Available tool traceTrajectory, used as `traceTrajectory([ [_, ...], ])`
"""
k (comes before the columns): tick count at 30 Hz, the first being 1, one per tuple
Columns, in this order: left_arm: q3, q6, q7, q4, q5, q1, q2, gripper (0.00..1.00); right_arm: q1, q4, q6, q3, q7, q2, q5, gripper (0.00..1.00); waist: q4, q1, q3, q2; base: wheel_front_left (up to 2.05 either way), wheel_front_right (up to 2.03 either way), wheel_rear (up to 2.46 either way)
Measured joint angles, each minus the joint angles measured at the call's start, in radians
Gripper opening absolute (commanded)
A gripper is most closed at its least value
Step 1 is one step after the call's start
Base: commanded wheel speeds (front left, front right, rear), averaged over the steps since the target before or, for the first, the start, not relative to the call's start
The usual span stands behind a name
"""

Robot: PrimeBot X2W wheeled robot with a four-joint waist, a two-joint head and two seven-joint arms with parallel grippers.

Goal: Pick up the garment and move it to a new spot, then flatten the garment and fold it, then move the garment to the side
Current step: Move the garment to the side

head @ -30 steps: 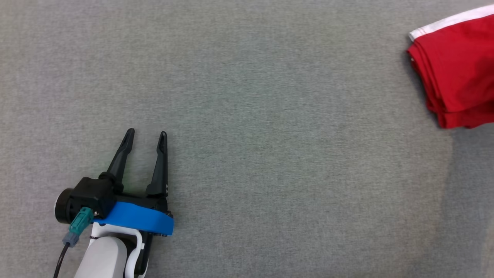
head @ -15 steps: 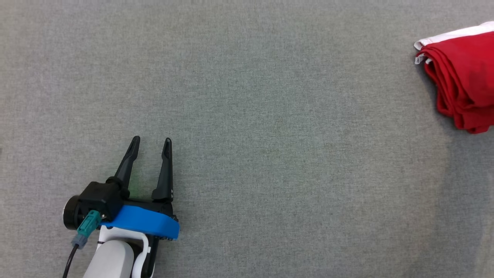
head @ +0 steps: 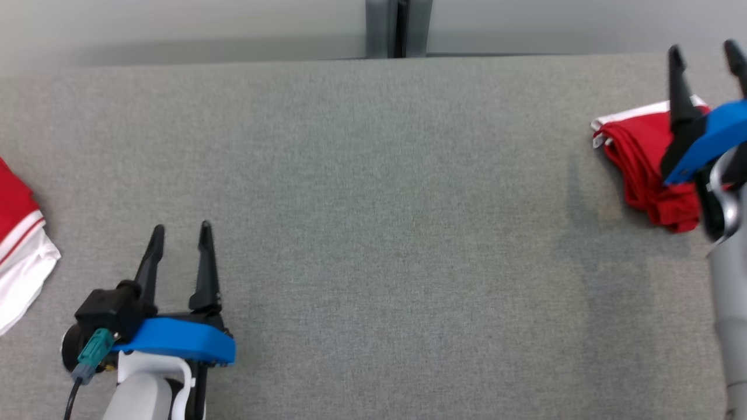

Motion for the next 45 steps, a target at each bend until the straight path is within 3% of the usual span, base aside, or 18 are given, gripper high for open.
traceTrajectory([
  [6, 0.034, 0.008, -0.014, 0.052, -0.035, 0.054, 0.001, 1.0, 0.115, 0.001, 0.0, 0.03, -0.134, 0.13, -0.021, 1.0, 0.006, 0.0, -0.081, 0.0, 0.0, 0.0, 0.0],
  [12, 0.035, 0.002, -0.028, 0.09, -0.052, 0.119, -0.019, 1.0, 0.301, -0.02, 0.0, 0.049, -0.218, 0.197, -0.029, 1.0, 0.021, 0.0, -0.143, 0.0, 0.0, 0.0, 0.0],
  [14, 0.035, 0.0, -0.03, 0.101, -0.055, 0.141, -0.022, 1.0, 0.369, -0.036, 0.0, 0.058, -0.235, 0.203, -0.026, 1.0, 0.025, 0.0, -0.157, 0.0, 0.0, 0.0, 0.0],
  [22, 0.013, -0.011, -0.039, 0.113, -0.051, 0.192, -0.048, 1.0, 0.576, -0.127, 0.0, 0.158, -0.263, 0.205, 0.188, 1.0, 0.033, 0.0001, -0.197, 0.0, 0.0, 0.0, 0.0],
  [30, 0.015, -0.006, -0.04, 0.109, -0.05, 0.203, -0.051, 1.0, 0.637, -0.206, 0.0, 0.173, -0.265, 0.205, 0.171, 1.0, 0.021, 0.0001, -0.223, 0.0, 0.0, 0.0, 0.0],
  [45, 0.008, -0.006, -0.042, 0.098, -0.043, 0.206, -0.049, 1.0, 0.659, -0.195, 0.0, 0.158, -0.265, 0.205, 0.164, 1.0, 0.026, 0.0003, -0.228, 0.0, 0.0, 0.0, 0.0],
])
